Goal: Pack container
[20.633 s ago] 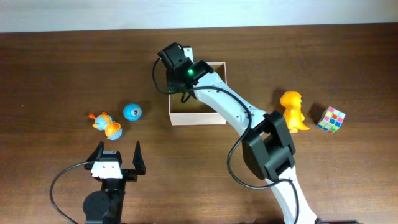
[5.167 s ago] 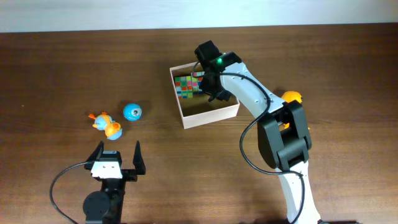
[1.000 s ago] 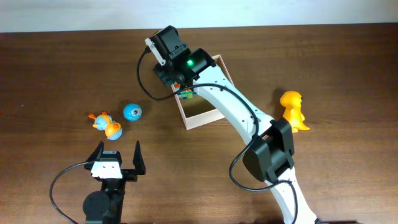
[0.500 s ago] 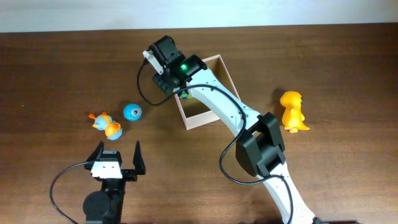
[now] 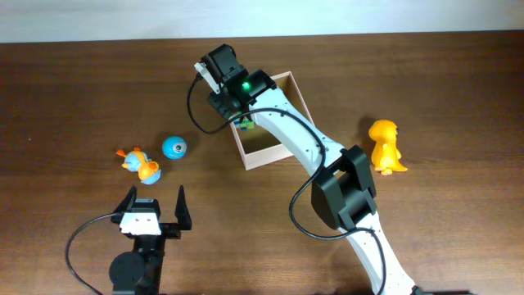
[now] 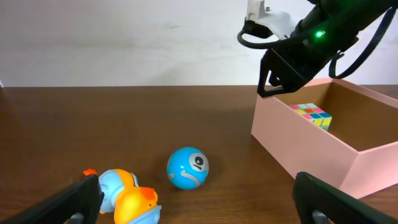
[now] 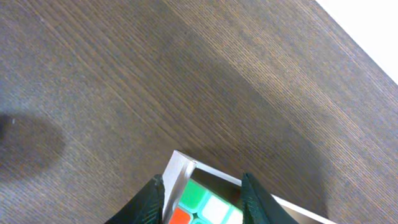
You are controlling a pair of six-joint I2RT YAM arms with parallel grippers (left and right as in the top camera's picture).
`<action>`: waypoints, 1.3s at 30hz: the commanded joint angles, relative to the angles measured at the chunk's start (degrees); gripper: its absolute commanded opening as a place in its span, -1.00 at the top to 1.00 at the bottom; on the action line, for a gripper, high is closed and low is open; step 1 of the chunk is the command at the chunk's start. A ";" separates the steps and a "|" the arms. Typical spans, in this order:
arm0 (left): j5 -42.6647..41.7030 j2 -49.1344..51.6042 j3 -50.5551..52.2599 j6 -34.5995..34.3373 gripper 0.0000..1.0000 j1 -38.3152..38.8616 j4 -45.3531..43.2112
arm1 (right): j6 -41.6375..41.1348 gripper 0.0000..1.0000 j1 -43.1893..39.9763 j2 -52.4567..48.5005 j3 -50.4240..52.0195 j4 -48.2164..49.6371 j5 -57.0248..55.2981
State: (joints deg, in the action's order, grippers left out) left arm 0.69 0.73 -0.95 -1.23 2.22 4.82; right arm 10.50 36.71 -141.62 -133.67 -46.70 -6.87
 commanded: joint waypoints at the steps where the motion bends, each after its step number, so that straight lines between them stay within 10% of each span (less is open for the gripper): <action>1: 0.20 -0.44 0.42 0.87 -0.99 -0.31 -0.09 | 0.22 0.31 -0.46 -1.70 -0.63 0.33 -2.99; 34: 0.20 -0.44 0.42 0.87 -0.99 -0.31 -0.09 | -19.54 0.26 0.52 -0.42 -1.99 1.92 -22.32; 39: 0.20 -0.44 0.42 0.87 -0.99 -0.31 -0.09 | -24.30 -0.17 0.33 4.55 -6.03 -6.75 -22.34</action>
State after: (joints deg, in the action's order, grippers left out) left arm 0.69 0.73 -0.95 -1.23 2.22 4.82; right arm -9.39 36.88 -142.56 -135.59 -50.78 -27.35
